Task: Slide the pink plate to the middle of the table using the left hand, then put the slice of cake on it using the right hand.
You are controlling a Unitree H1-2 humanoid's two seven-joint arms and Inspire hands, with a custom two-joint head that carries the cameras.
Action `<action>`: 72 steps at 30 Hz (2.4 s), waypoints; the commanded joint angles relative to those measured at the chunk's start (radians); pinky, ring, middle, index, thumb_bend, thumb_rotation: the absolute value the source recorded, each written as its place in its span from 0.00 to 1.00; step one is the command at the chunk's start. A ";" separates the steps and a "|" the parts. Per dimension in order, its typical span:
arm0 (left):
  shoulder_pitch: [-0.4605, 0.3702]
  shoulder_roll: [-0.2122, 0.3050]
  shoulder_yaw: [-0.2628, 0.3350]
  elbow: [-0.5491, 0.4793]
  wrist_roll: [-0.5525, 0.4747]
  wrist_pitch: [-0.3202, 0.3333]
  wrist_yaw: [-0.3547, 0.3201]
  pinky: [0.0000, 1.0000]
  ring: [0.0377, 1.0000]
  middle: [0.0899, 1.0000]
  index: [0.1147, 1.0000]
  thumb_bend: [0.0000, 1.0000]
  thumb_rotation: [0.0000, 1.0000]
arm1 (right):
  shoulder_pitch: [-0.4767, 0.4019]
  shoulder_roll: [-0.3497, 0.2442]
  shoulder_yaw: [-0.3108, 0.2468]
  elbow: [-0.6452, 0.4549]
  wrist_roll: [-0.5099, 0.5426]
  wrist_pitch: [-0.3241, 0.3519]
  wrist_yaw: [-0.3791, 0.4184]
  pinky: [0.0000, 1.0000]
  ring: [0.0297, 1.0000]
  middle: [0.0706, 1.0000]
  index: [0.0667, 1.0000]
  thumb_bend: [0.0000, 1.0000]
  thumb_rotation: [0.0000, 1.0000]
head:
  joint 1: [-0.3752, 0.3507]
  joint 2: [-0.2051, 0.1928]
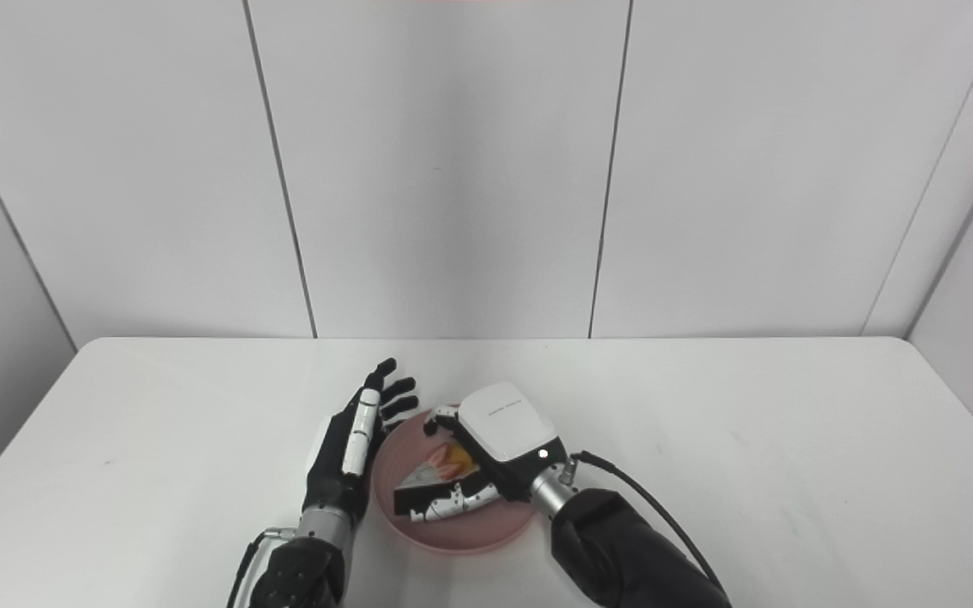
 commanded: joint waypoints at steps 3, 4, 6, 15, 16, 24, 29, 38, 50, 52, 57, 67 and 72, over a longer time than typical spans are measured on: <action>0.007 -0.015 -0.009 -0.005 -0.017 0.014 -0.029 0.71 0.80 0.81 0.85 0.69 1.00 | -0.019 -0.015 -0.008 -0.040 -0.004 0.017 0.014 0.71 0.77 0.79 0.72 0.84 0.85 | -0.001 0.000; 0.008 -0.015 -0.008 -0.006 -0.017 0.016 -0.030 0.71 0.79 0.81 0.85 0.69 1.00 | -0.016 -0.017 -0.010 -0.044 -0.005 0.013 0.005 0.72 0.77 0.79 0.72 0.87 0.87 | -0.002 0.000; 0.008 -0.015 -0.006 -0.007 -0.020 0.021 -0.032 0.71 0.78 0.81 0.85 0.69 1.00 | -0.009 -0.020 -0.016 -0.053 -0.009 0.009 -0.015 0.72 0.77 0.79 0.73 0.89 0.88 | -0.003 0.000; 0.008 -0.012 -0.008 -0.005 -0.020 0.022 -0.033 0.72 0.83 0.82 0.85 0.67 1.00 | 0.054 -0.001 -0.111 -0.119 0.059 -0.013 -0.124 0.70 0.77 0.80 0.78 0.84 0.98 | -0.005 -0.001; 0.008 -0.013 -0.008 -0.003 -0.017 0.018 -0.028 0.73 0.83 0.82 0.85 0.68 1.00 | 0.066 0.011 -0.142 -0.130 0.105 -0.022 -0.126 0.70 0.77 0.80 0.78 0.84 0.98 | -0.003 0.000; 0.012 -0.029 -0.005 0.001 0.005 -0.003 0.021 0.78 0.79 0.82 0.85 0.70 0.99 | 0.129 0.139 -0.394 -0.163 0.558 -0.062 -0.054 0.68 0.79 0.85 0.86 0.76 1.00 | 0.000 0.002; 0.020 -0.030 -0.004 -0.005 0.014 -0.017 0.037 0.81 0.82 0.83 0.86 0.70 0.98 | 0.142 0.220 -0.523 -0.107 0.734 -0.089 -0.089 0.79 0.85 0.88 0.91 0.67 1.00 | 0.001 0.005; 0.026 -0.034 0.001 -0.004 0.016 -0.029 0.049 0.83 0.84 0.84 0.87 0.70 0.96 | 0.138 0.255 -0.634 -0.063 0.944 0.016 -0.024 0.87 0.88 0.91 0.95 0.70 1.00 | 0.006 0.007; 0.033 -0.045 -0.003 -0.015 0.087 -0.043 0.136 0.89 0.89 0.86 0.89 0.67 1.00 | 0.159 0.249 -0.611 -0.035 0.954 0.072 0.006 0.88 0.89 0.89 0.91 0.70 1.00 | 0.009 0.010; 0.035 -0.046 -0.003 -0.020 0.086 -0.035 0.138 0.91 0.89 0.86 0.89 0.67 1.00 | 0.162 0.247 -0.605 -0.032 0.952 0.076 0.010 0.87 0.89 0.89 0.91 0.70 1.00 | 0.009 0.010; 0.038 -0.047 -0.006 -0.023 0.085 -0.025 0.140 0.91 0.90 0.86 0.89 0.68 1.00 | 0.164 0.244 -0.599 -0.021 0.953 0.070 0.015 0.87 0.89 0.88 0.89 0.73 1.00 | 0.008 0.009; 0.037 -0.044 -0.002 -0.024 0.070 -0.018 0.128 0.92 0.91 0.87 0.90 0.71 1.00 | 0.173 0.231 -0.570 -0.022 0.916 0.066 0.007 0.88 0.90 0.88 0.88 0.75 1.00 | 0.004 0.011; 0.038 -0.042 0.002 -0.028 0.067 -0.017 0.131 0.92 0.91 0.87 0.89 0.71 1.00 | 0.176 0.230 -0.567 -0.015 0.913 0.055 0.013 0.87 0.89 0.88 0.88 0.75 1.00 | 0.005 0.011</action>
